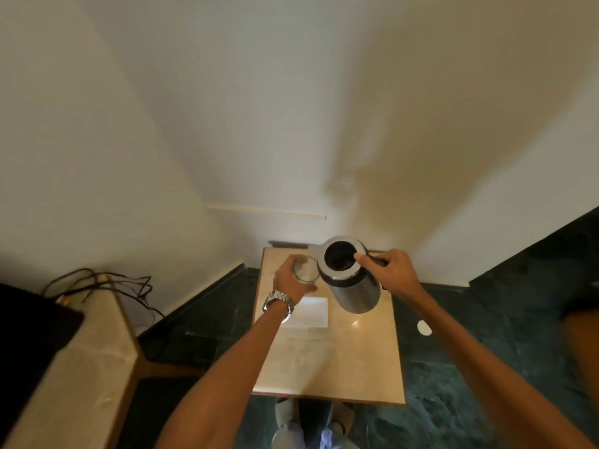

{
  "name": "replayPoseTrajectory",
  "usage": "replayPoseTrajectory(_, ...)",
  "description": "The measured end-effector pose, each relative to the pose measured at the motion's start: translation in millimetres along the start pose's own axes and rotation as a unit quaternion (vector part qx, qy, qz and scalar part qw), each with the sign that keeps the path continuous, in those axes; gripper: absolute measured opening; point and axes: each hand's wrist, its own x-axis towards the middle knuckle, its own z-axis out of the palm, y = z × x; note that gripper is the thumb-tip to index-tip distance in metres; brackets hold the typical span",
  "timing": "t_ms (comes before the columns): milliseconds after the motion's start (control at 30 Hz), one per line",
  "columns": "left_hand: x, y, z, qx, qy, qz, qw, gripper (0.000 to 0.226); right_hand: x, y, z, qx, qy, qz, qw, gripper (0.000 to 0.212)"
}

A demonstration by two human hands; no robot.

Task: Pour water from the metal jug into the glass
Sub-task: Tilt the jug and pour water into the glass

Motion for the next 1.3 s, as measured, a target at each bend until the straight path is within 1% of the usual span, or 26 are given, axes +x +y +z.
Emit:
replayPoseTrajectory(133,-12,8,-7,-0.057,0.015,-0.016,0.998,0.072,7,-34,-16,-0.066,-0.019,-0.034,0.997,0.090)
replayPoseTrajectory(400,-28,18,-27,-0.067,0.040,-0.008,0.997,0.073,5,-65,-23,-0.128,-0.046,-0.083,0.987,0.077)
replayPoseTrajectory(500,-30,17,-35,-0.070,0.043,0.004,0.997,0.068,3,-69,-22,-0.146,-0.065,-0.084,0.984,0.077)
replayPoseTrajectory(633,-30,11,-41,-0.052,0.042,0.015,0.998,0.066,2,-70,-17,-0.182,-0.093,-0.075,0.976,0.088)
replayPoseTrajectory(900,-40,-1,-41,-0.024,0.015,0.031,0.999,0.070,5,-65,-12,-0.210,-0.127,-0.061,0.967,0.087)
replayPoseTrajectory(1000,-43,-6,-39,-0.020,0.007,0.031,0.999,0.073,7,-67,-10,-0.226,-0.147,-0.048,0.962,0.082)
replayPoseTrajectory(1167,-45,-9,-34,-0.024,-0.002,0.026,0.999,0.072,11,-67,-9,-0.258,-0.166,-0.031,0.951,0.060)
replayPoseTrajectory(1300,-45,-9,-32,-0.021,-0.008,0.026,0.999,0.072,13,-65,-8,-0.274,-0.174,-0.027,0.946,0.063)
